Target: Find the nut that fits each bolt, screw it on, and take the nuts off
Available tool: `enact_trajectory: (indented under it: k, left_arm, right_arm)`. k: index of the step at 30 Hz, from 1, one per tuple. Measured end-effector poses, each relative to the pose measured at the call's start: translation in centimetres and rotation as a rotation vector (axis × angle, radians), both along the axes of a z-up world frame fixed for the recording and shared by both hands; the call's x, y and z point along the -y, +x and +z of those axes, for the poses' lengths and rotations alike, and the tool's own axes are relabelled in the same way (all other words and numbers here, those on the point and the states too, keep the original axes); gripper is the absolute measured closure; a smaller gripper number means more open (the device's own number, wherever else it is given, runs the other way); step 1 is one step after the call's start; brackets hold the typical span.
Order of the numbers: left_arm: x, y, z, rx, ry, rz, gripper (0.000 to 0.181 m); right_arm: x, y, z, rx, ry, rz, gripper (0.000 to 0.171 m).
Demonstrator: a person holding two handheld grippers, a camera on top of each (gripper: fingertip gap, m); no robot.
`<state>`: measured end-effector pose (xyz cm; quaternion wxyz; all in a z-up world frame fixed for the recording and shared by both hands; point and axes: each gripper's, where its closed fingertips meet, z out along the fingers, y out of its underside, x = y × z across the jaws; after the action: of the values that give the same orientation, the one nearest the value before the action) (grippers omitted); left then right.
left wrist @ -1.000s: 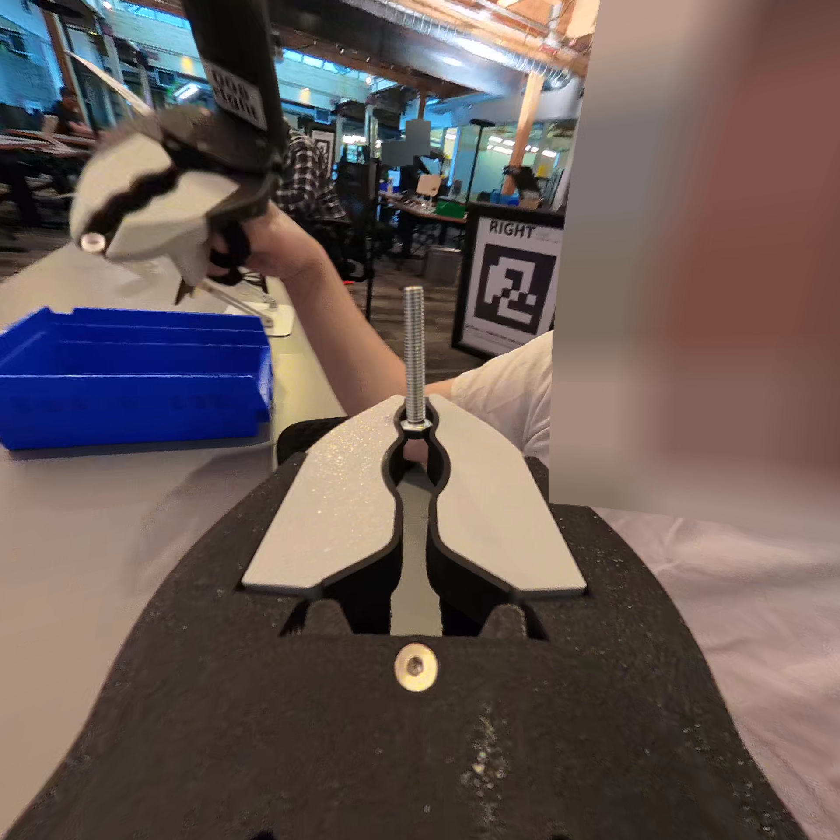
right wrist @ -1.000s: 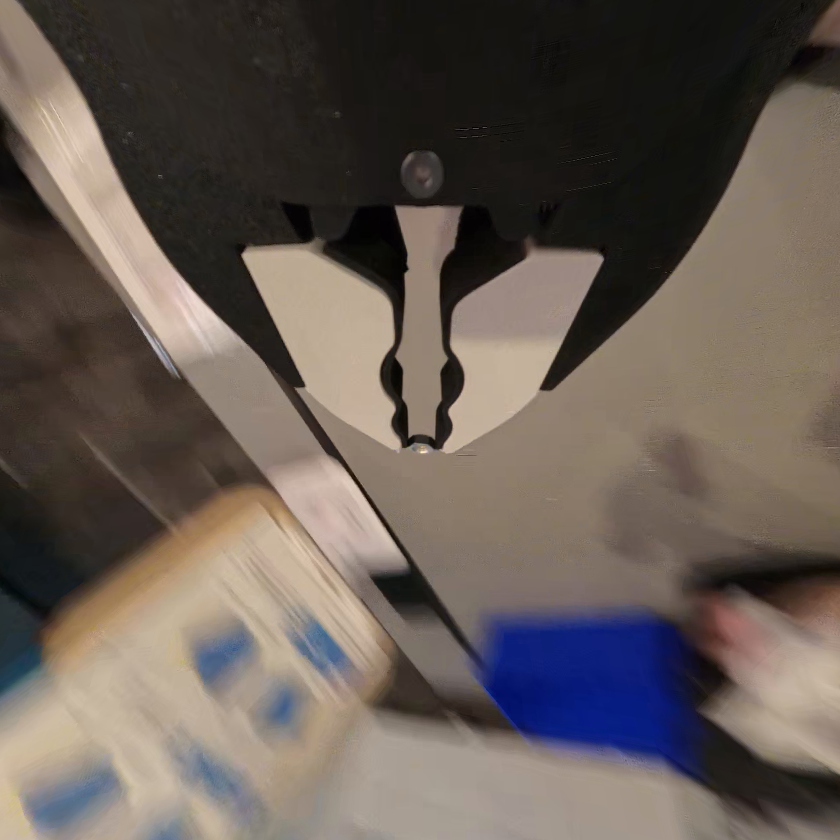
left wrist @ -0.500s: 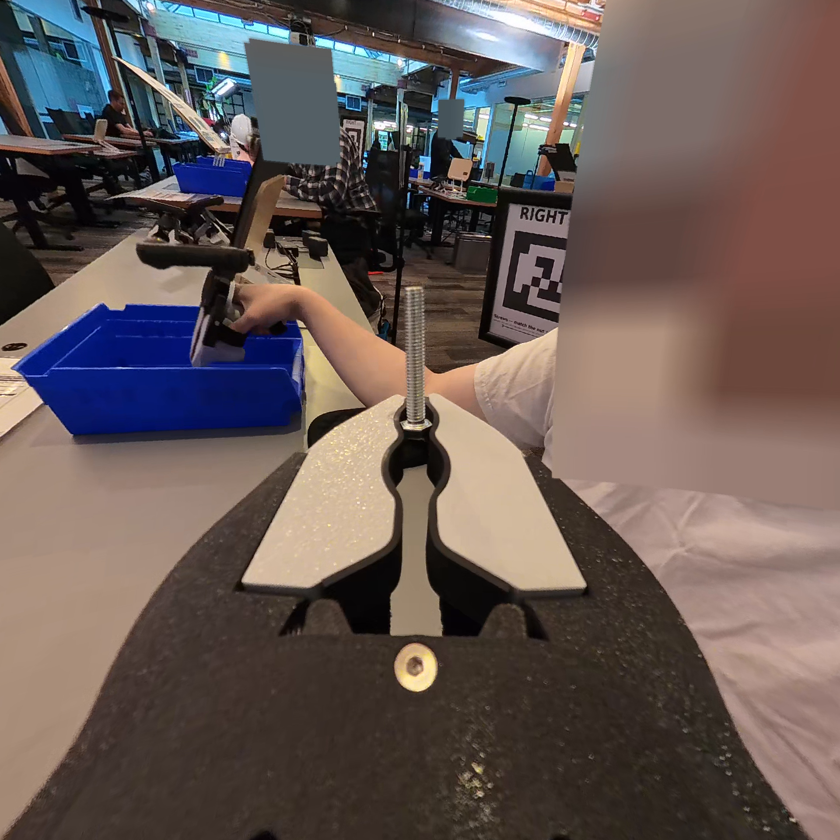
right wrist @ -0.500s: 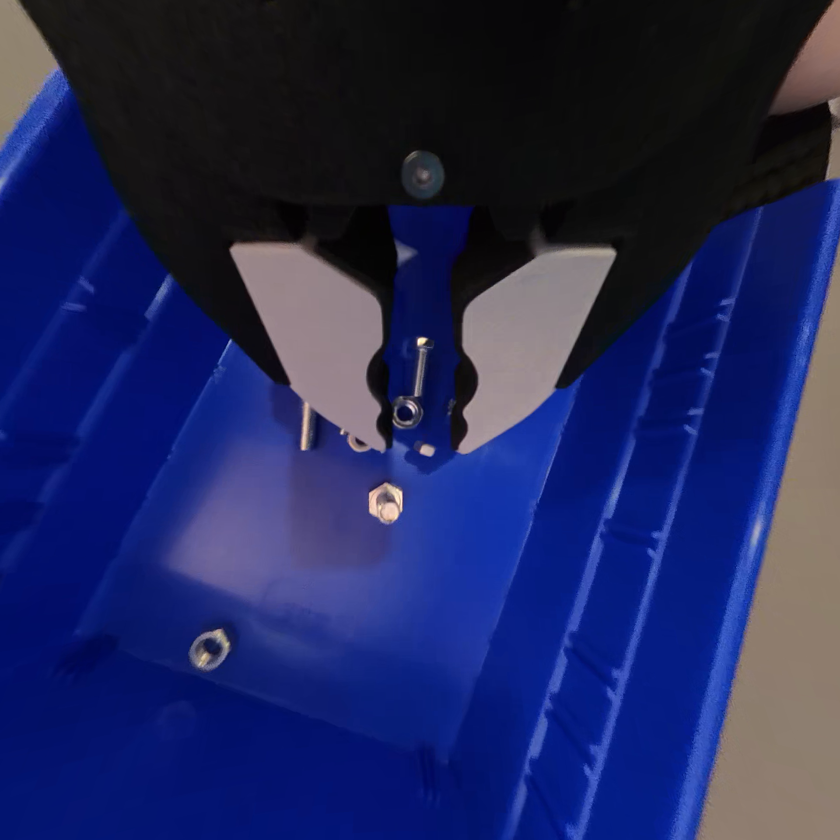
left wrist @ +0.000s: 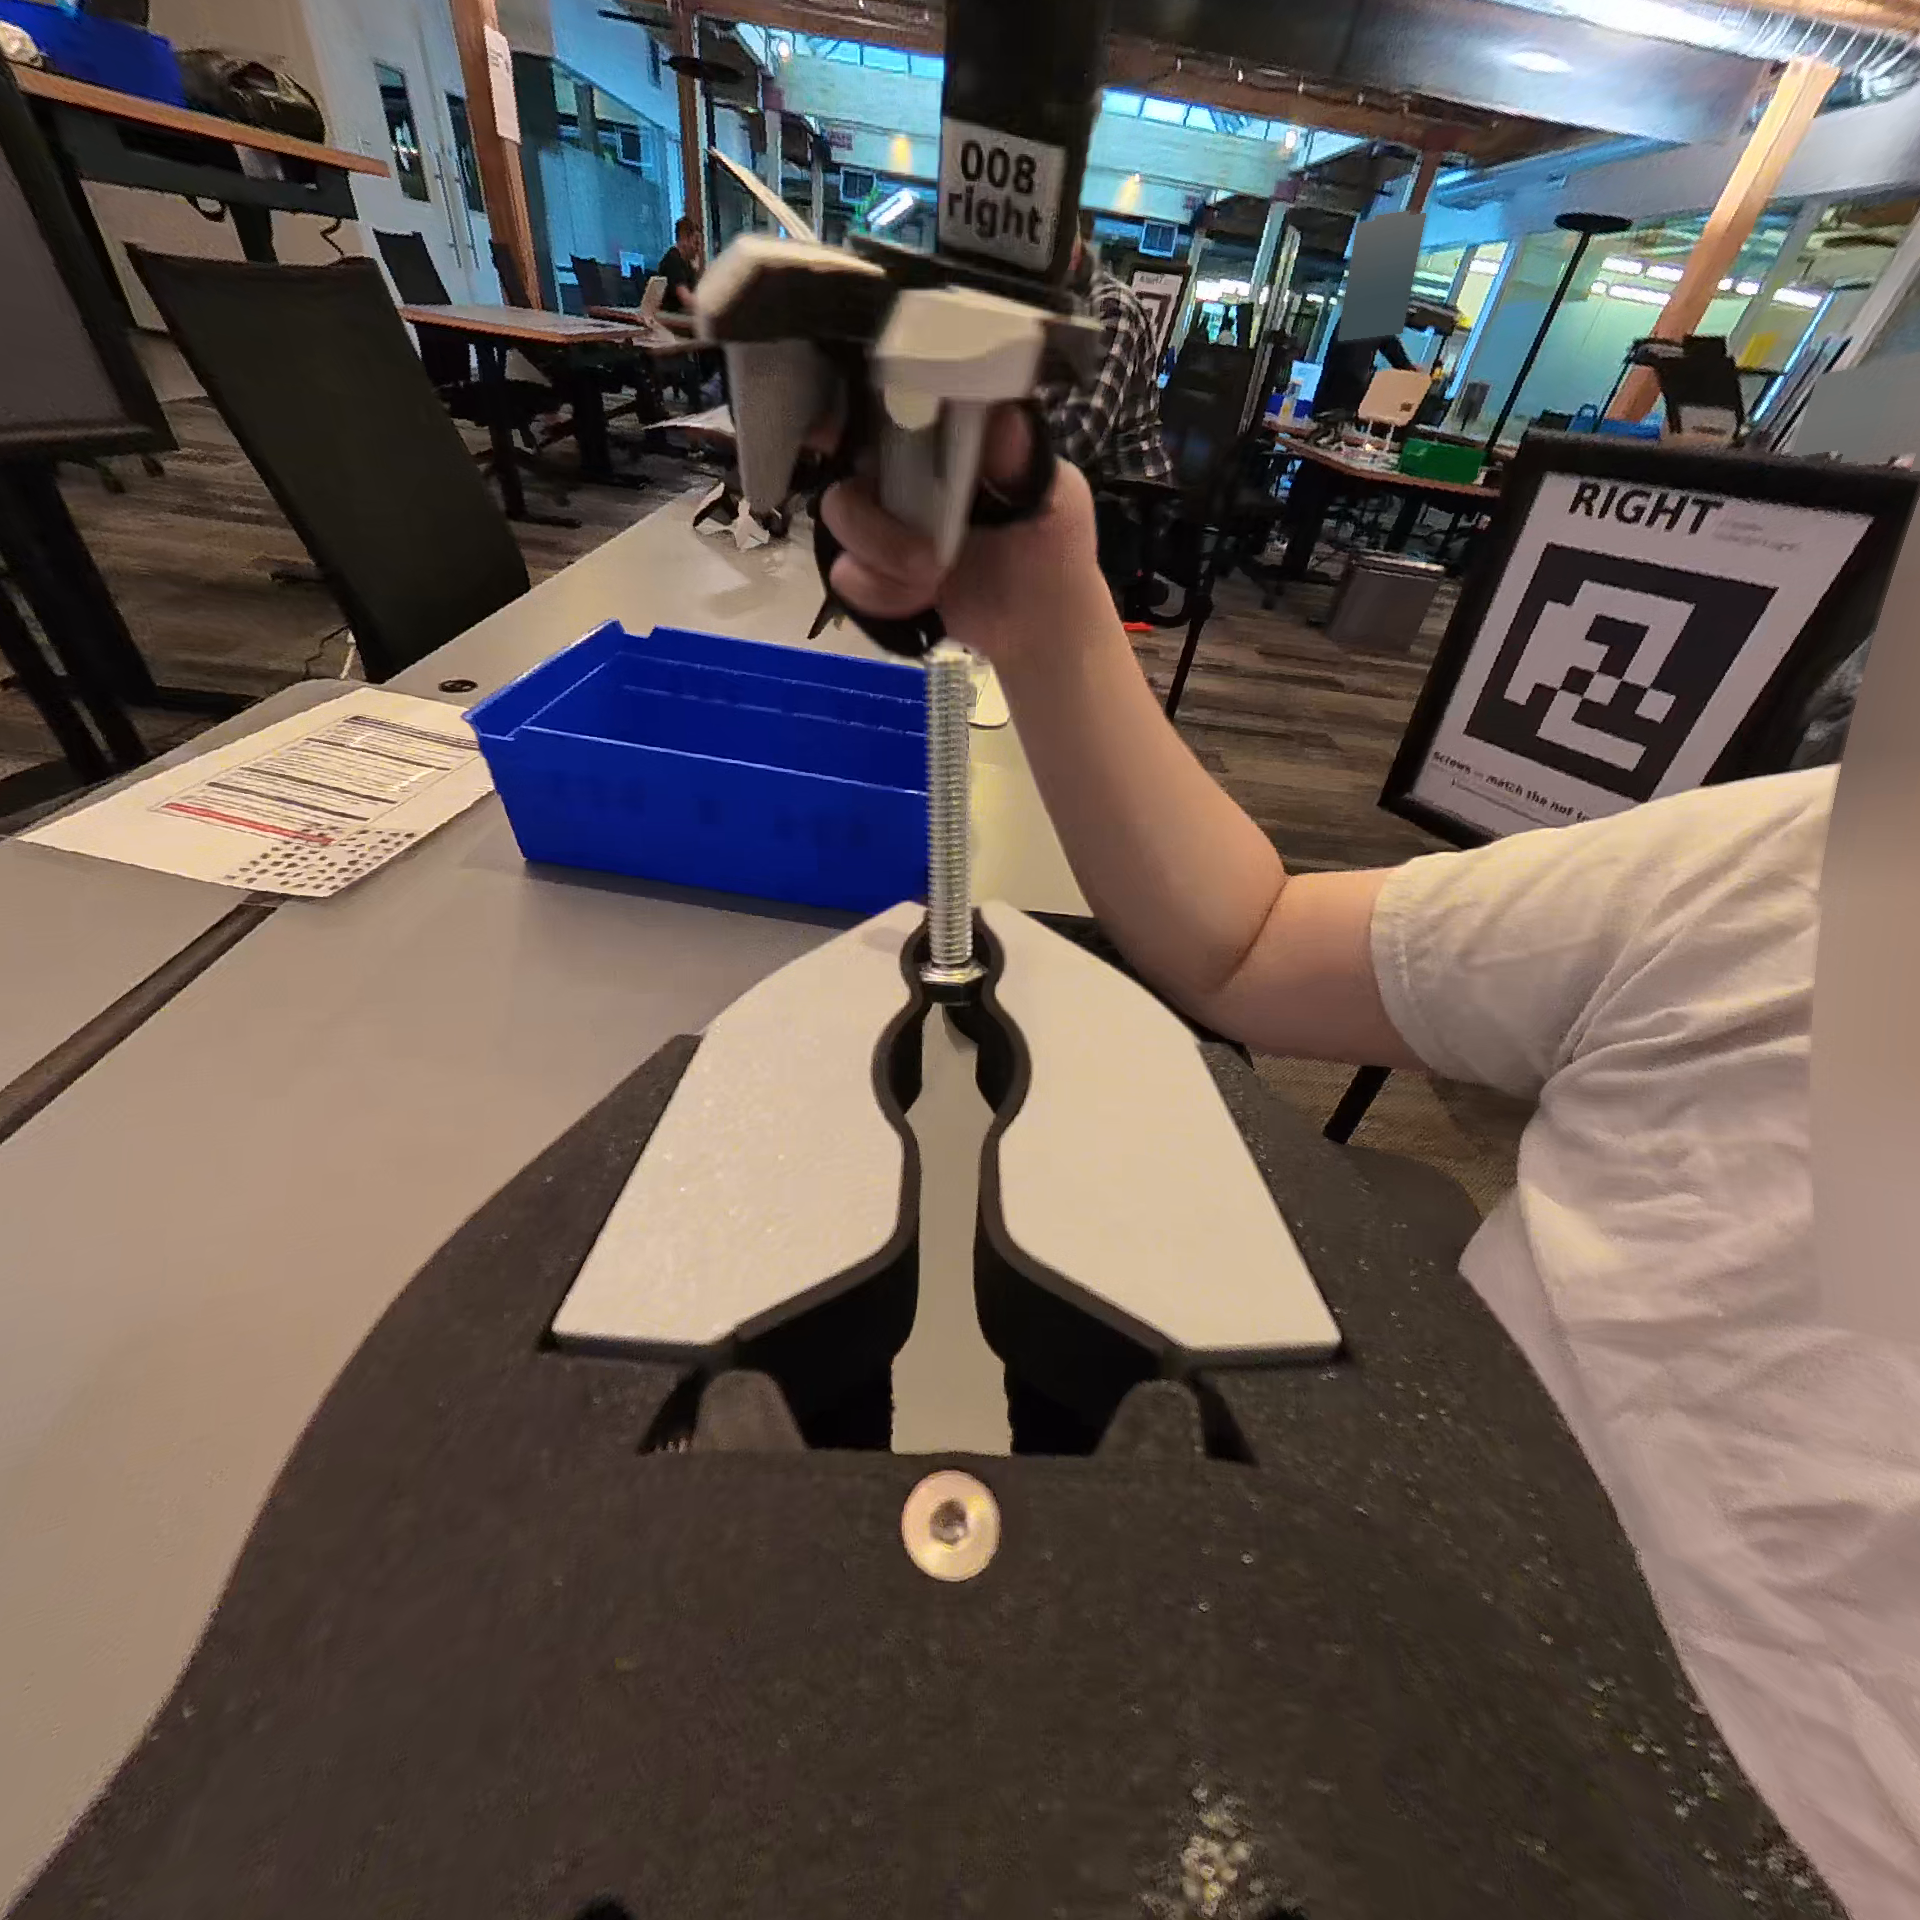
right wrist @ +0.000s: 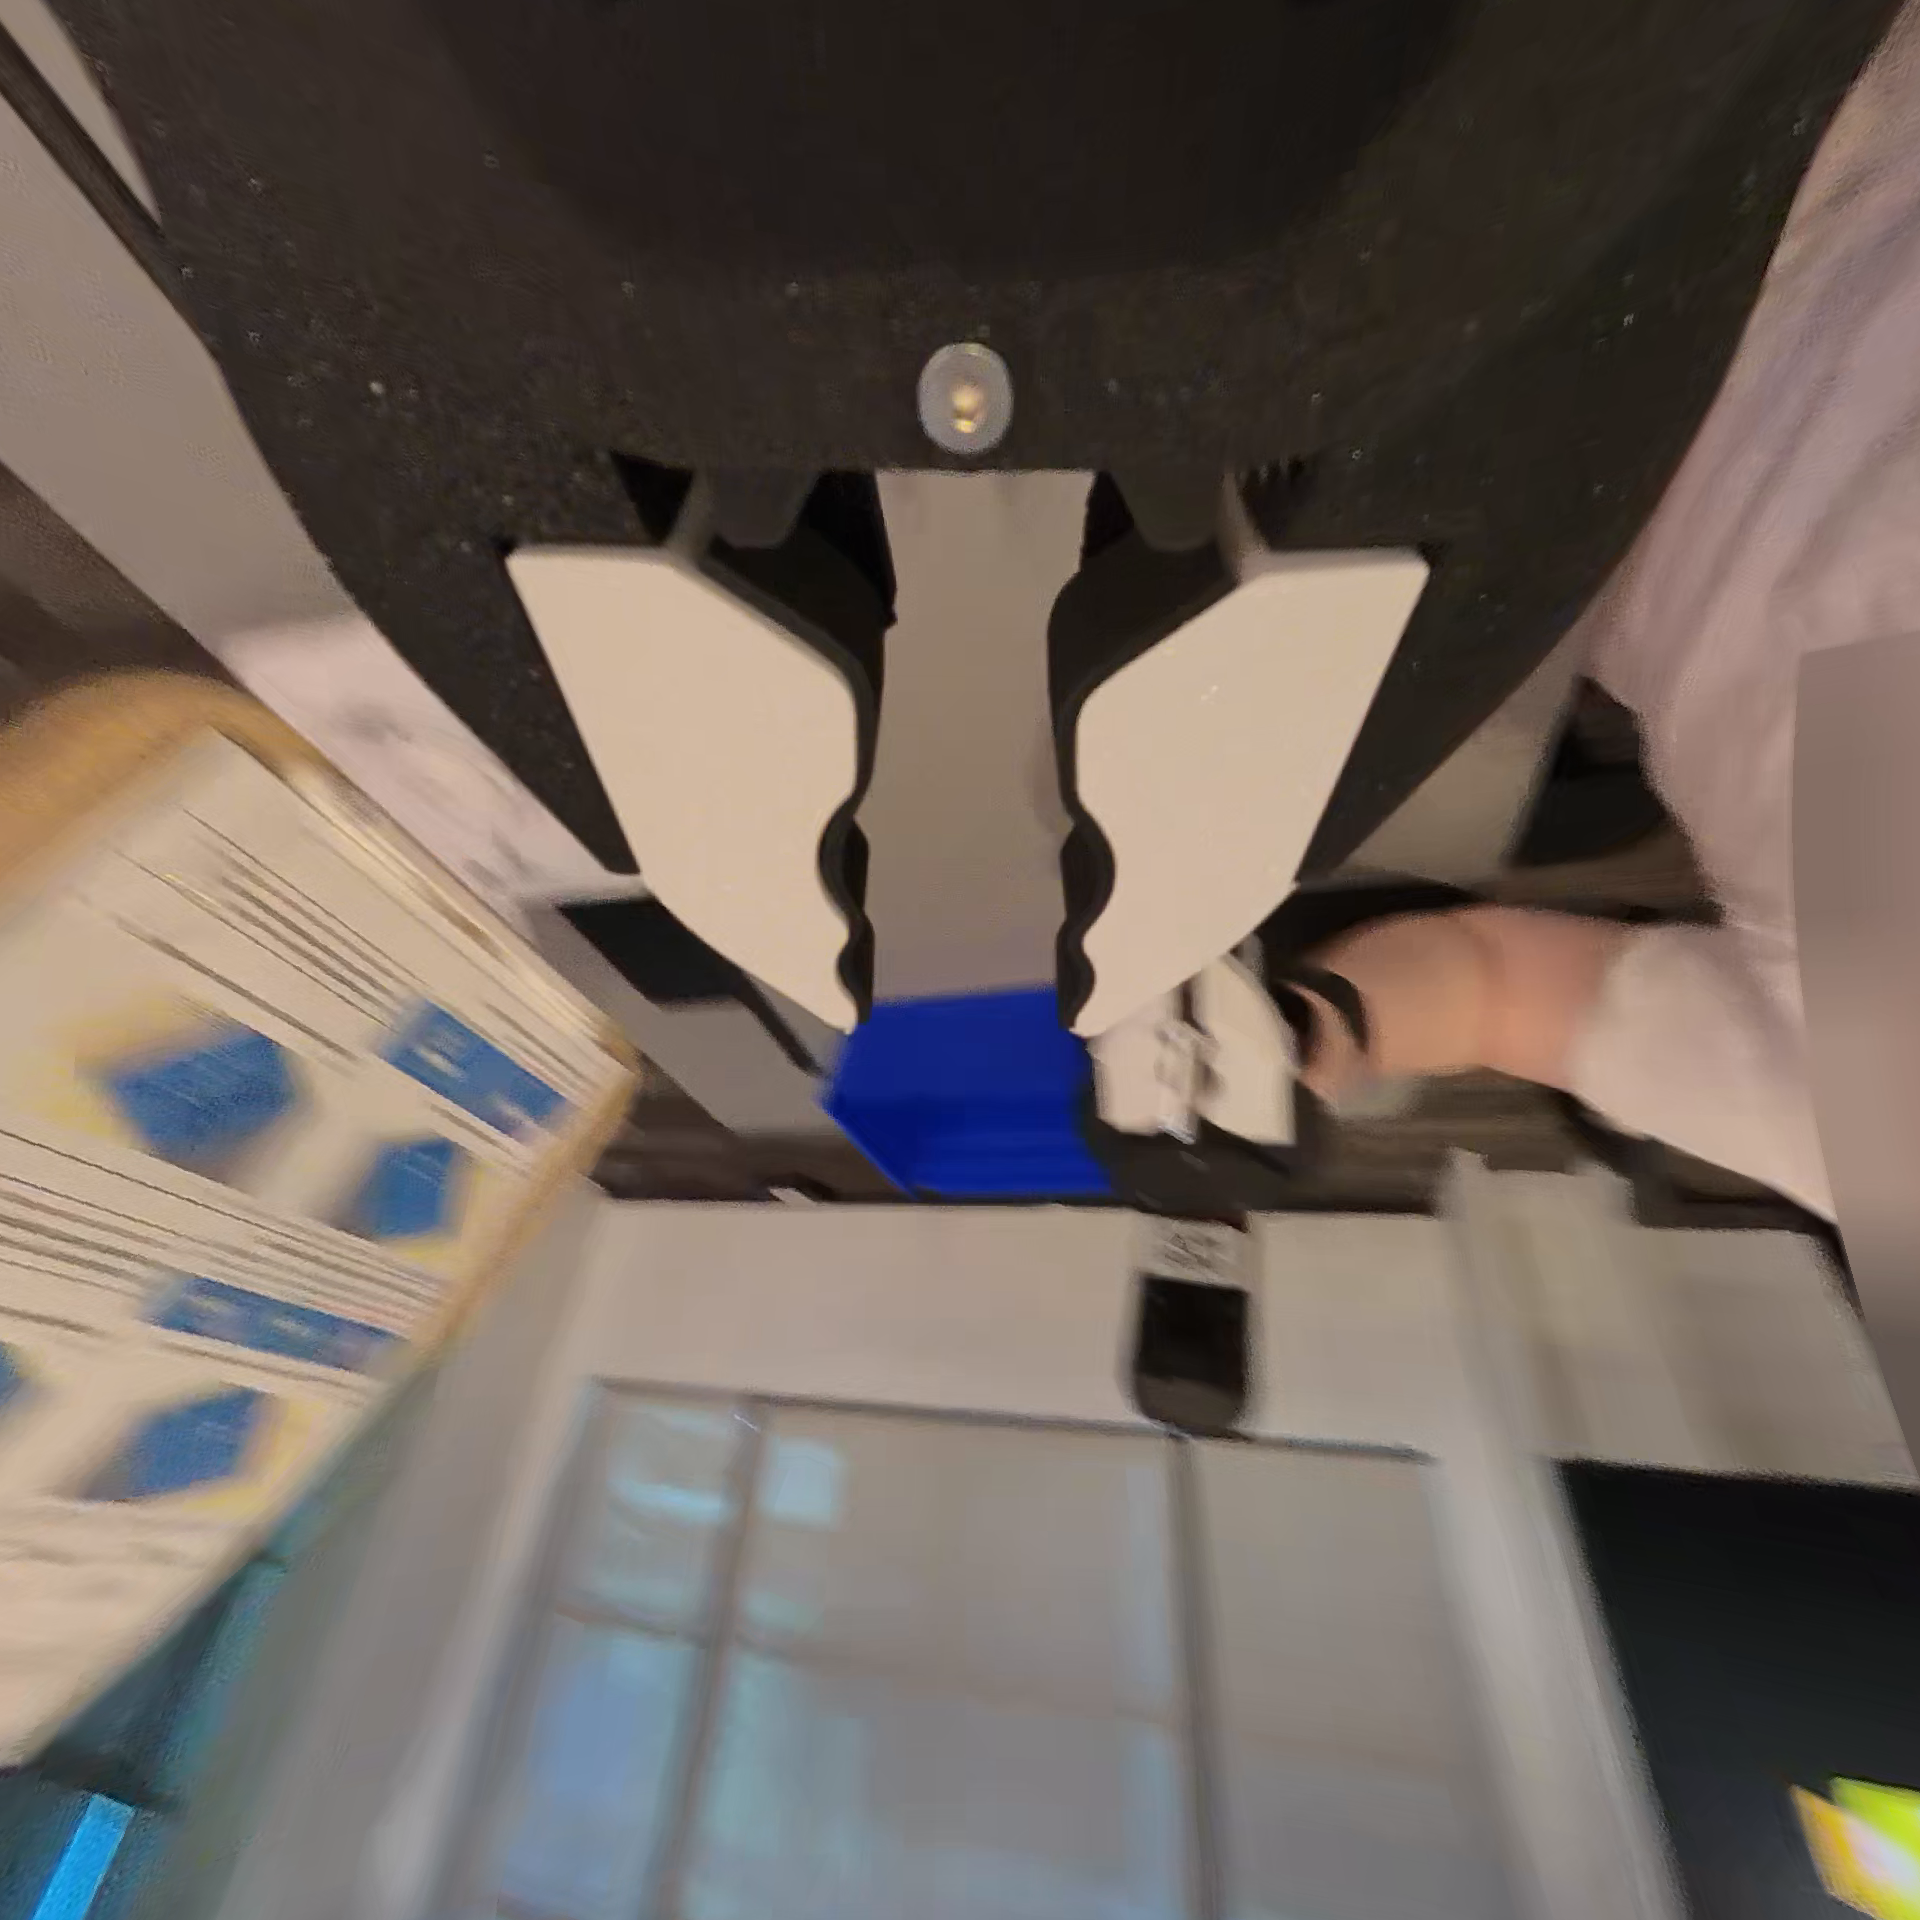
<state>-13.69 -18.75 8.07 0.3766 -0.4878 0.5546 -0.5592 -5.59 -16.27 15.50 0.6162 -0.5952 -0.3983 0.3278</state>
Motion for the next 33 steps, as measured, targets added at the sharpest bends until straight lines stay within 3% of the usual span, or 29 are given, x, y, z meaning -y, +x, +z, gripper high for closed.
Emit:
enact_trajectory:
  k: [3, 8, 11, 13, 16, 18, 20, 22, 25, 26, 28, 33]
  left_arm:
    - [-0.4, -0.1, 0.1, 0.008, -0.012, 0.014, 0.177]
    - [-0.2, 0.0, 0.0, 0.0, 0.008, 0.007, 0.177]
    - [-0.2, 0.1, 0.0, 0.002, 0.01, 0.006, 0.177]
    - [-0.4, 0.0, 0.2, 0.025, 0.008, 0.013, 0.176]
    - [-1.0, 0.1, 0.0, -0.001, 0.007, 0.048, 0.157]
    - [-1.4, -0.1, -0.3, -0.024, 0.04, 0.067, 0.157]
    - [-2.0, -0.4, -0.3, -0.052, 0.081, 0.11, 0.157]
    - [-2.5, -0.9, -0.1, -0.08, 0.12, 0.151, 0.157]
    - [-3.1, -1.5, -0.1, -0.122, 0.169, 0.187, 0.157]
    - [-3.2, -1.6, -0.1, -0.134, 0.179, 0.197, 0.156]
    - [-3.4, -1.9, 0.1, -0.135, 0.183, 0.212, 0.157]
    - [-3.6, -2.4, 0.5, -0.132, 0.152, 0.216, 0.156]
  right_arm:
    - [0.5, -7.0, -1.7, -0.013, -0.049, 0.152, 0.138]
    - [1.0, -11.7, -3.8, -0.068, -0.167, 0.28, 0.14]
    - [0.6, -12.2, -4.5, -0.064, -0.162, 0.278, 0.166]
    - [0.6, -12.1, -4.4, -0.083, -0.176, 0.292, 0.166]
    - [0.8, -10.5, -3.0, -0.117, -0.184, 0.305, 0.166]
    - [0.2, -6.5, -1.5, -0.061, -0.152, 0.183, 0.166]
    - [-1.1, 2.0, -3.0, 0.177, -0.209, -0.115, 0.166]
    - [-2.2, 15.5, -7.9, 0.403, -0.362, -0.596, 0.166]
    - [2.4, 30.9, -18.5, 0.474, -0.955, -0.993, 0.165]
    - [4.2, 34.0, -21.5, 0.484, -1.116, -1.063, 0.166]
    - [5.8, 36.0, -25.8, 0.449, -1.276, -1.026, 0.165]
    - [5.8, 37.2, -29.9, 0.423, -1.363, -0.968, 0.165]
